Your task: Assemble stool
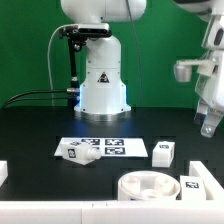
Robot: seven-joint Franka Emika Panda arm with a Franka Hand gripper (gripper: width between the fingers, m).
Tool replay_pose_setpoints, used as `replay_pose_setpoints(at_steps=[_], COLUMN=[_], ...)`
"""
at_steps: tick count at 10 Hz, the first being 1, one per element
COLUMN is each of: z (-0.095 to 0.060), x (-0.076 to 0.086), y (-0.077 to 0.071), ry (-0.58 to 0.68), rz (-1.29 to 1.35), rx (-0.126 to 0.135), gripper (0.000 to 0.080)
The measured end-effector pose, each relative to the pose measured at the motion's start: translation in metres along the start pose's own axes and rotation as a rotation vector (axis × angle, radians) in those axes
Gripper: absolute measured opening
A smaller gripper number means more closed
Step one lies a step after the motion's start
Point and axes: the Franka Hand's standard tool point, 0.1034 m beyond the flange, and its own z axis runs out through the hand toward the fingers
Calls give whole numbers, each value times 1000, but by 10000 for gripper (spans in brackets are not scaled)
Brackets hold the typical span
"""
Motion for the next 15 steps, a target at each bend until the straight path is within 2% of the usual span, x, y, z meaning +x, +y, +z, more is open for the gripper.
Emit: replay_pose_setpoints(at_steps=[4,6,8,9,13,15], z=[3,30,49,53,56,74], x=[-1,-5,-3,-5,-2,4], y=[0,4,10,9,7,-2], ry=[3,23,48,47,56,72], rz=[-23,-85,-141,-141,-141,-147], rx=[1,25,29,38,36,52], gripper=[649,649,649,649,649,649])
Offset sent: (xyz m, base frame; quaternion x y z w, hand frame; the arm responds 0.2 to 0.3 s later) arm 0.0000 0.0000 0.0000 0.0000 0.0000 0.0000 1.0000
